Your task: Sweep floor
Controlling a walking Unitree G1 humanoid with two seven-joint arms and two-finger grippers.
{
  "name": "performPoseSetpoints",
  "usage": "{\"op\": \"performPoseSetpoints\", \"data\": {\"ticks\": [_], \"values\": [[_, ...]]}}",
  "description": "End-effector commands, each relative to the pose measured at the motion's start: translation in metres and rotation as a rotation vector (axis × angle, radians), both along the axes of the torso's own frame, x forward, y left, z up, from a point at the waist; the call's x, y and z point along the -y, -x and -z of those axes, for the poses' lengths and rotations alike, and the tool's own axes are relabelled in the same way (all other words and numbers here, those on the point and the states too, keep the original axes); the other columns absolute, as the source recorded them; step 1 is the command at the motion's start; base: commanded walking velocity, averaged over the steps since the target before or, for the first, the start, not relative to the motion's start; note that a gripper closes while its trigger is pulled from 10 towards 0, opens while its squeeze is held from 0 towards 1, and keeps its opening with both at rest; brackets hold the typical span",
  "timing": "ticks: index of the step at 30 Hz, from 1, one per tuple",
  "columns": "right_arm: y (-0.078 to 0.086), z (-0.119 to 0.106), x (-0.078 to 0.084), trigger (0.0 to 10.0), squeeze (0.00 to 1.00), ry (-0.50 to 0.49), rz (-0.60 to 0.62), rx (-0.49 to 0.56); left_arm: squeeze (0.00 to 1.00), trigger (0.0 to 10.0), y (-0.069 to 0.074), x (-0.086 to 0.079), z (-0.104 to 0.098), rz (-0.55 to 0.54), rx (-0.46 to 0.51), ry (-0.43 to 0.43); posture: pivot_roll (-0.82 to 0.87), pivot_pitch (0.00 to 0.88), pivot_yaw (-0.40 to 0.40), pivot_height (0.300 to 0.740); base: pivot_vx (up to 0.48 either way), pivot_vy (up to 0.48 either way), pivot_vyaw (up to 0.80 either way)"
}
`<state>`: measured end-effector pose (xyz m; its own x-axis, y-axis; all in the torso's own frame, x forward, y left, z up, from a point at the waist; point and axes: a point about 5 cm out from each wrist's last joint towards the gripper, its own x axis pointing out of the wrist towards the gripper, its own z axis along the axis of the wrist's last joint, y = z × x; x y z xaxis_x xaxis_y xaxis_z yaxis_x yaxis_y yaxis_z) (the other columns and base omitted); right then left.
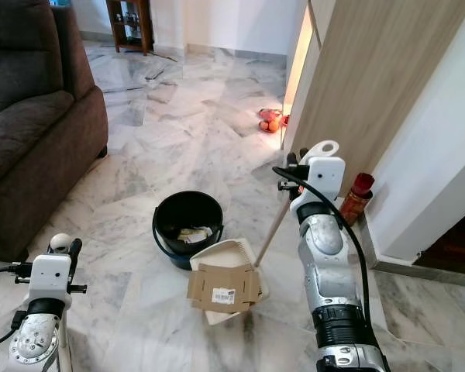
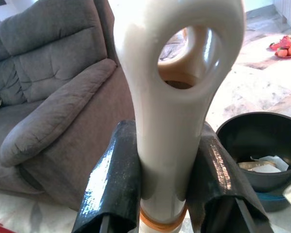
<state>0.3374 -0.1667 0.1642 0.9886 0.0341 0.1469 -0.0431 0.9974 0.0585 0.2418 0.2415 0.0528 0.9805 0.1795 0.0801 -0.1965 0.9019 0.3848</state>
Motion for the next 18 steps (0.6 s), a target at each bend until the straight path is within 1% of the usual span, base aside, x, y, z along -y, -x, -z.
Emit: {"op": "performPoseSetpoints", "data": {"ticks": [1,4,8,11,15,18], "values": [[-0.001,-0.03,-0.005,10.0,0.0,-0.074,-0.028,0.11,0.0,10.0,-0.005,0.0,-0.006,0.016,0.031,-0.011,0.09,0.0,-0.062,0.74,0.0,0.0,0.0],[-0.001,-0.042,-0.008,10.0,0.0,-0.098,-0.037,0.133,0.0,10.0,-0.005,0.0,-0.007,0.018,0.032,-0.012,0.09,0.0,-0.06,0.74,0.0,0.0,0.0],[-0.001,-0.049,-0.009,10.0,0.0,-0.099,-0.045,0.144,0.0,10.0,-0.004,-0.001,-0.006,0.015,0.03,-0.012,0.09,0.0,-0.059,0.74,0.0,0.0,0.0],[-0.001,-0.054,-0.007,10.0,0.0,-0.108,-0.032,0.154,0.0,10.0,-0.003,-0.001,-0.006,0.013,0.027,-0.012,0.09,0.0,-0.058,0.74,0.0,0.0,0.0],[0.001,-0.069,-0.003,10.0,0.0,-0.139,0.006,0.207,0.0,10.0,-0.003,-0.002,-0.006,0.006,0.024,-0.012,0.1,0.0,-0.056,0.74,0.0,0.0,0.0],[0.003,-0.083,0.0,10.0,0.0,-0.165,0.037,0.282,0.0,10.0,-0.003,-0.003,-0.006,0.0,0.023,-0.014,0.1,0.0,-0.055,0.74,0.0,0.0,0.0]]}}
